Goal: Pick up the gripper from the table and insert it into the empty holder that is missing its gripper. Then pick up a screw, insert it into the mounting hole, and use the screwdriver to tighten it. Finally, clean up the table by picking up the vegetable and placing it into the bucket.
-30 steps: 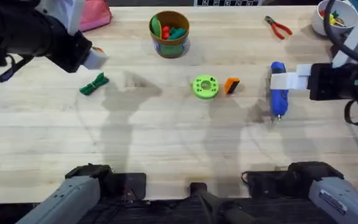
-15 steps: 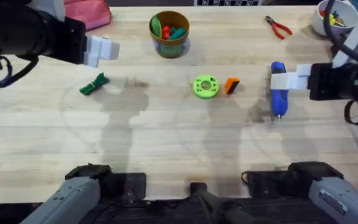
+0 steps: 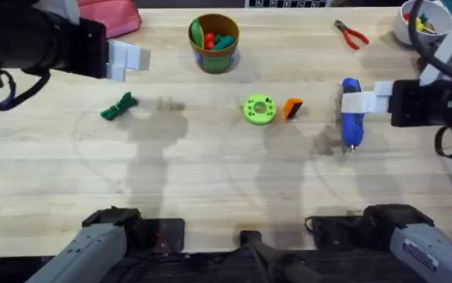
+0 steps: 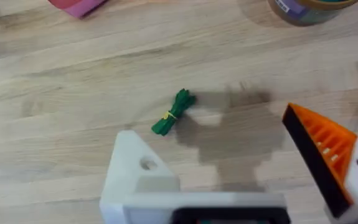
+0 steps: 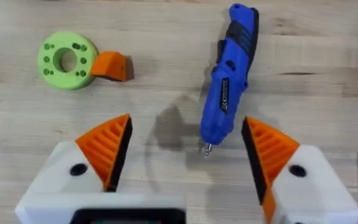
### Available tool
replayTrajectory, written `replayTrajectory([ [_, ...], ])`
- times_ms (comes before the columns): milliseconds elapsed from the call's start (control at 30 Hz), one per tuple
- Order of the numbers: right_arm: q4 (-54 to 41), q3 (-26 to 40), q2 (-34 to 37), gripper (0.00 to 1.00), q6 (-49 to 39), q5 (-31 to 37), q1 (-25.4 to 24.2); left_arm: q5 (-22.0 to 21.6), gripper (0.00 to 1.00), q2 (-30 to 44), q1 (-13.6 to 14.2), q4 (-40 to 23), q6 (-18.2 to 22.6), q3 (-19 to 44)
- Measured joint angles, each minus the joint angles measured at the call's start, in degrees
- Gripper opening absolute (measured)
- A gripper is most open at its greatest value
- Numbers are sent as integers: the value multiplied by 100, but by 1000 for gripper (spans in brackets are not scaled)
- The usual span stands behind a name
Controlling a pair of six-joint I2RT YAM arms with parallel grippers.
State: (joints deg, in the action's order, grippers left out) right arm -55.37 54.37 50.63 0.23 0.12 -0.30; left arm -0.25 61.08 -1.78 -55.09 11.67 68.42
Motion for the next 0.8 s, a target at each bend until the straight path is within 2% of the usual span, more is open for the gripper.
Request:
replayTrajectory([
  [400,0,2,0,991,0,0,0,0,985,0,0,-13,-17,0],
  [667,0,1,-1,994,0,0,0,9,985,-1,0,-519,-17,0],
  [800,0,0,0,994,0,0,0,246,985,-2,0,-516,-17,0],
])
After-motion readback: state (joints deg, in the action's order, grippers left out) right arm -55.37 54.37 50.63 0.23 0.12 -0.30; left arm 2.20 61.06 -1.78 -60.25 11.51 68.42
